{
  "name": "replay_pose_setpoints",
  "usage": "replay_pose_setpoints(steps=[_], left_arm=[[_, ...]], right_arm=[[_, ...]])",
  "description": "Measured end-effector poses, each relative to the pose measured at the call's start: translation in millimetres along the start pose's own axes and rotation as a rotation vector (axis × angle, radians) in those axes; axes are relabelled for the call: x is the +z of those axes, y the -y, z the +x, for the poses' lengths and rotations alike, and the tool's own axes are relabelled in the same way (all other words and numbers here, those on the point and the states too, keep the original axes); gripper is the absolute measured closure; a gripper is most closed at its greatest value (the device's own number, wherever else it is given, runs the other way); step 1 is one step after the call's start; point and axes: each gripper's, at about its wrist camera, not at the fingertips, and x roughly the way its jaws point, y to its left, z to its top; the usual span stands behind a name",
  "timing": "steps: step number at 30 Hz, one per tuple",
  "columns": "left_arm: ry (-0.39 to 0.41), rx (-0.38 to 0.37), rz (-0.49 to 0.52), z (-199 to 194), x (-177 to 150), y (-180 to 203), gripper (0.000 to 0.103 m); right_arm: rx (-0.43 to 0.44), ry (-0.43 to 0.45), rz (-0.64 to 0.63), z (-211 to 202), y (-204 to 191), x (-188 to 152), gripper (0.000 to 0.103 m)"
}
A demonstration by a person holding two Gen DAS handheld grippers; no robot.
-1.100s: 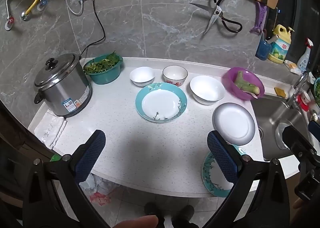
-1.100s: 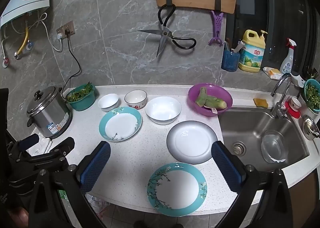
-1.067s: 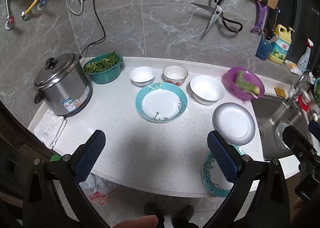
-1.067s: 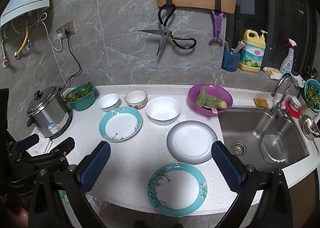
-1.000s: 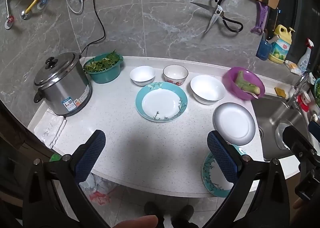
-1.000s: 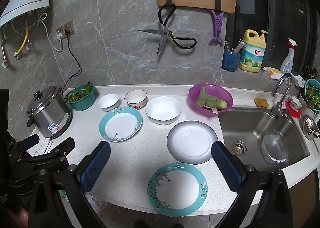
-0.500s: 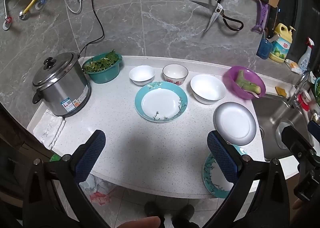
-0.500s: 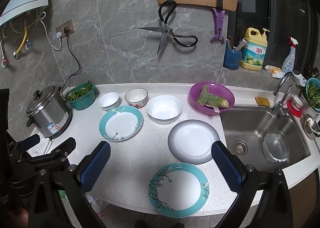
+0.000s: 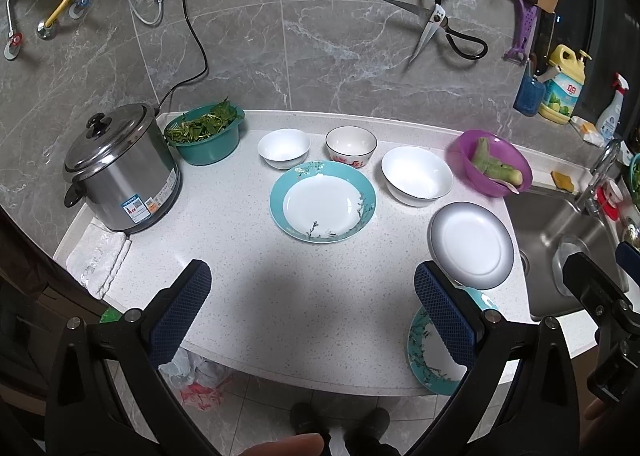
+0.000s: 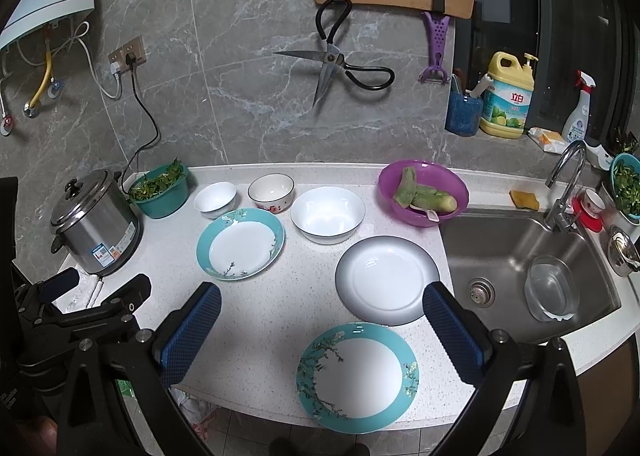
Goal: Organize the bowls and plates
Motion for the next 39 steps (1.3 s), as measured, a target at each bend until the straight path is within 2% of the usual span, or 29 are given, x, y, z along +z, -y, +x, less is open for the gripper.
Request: replay_pose_setpoints(steps=[39], left_arm=[[-0.019,0.005,0.006,11.4,-3.0,-5.3,0.0]], right_arm=[[-0.004,-0.012,-0.002,4.7,-0.4,2.6,0.0]])
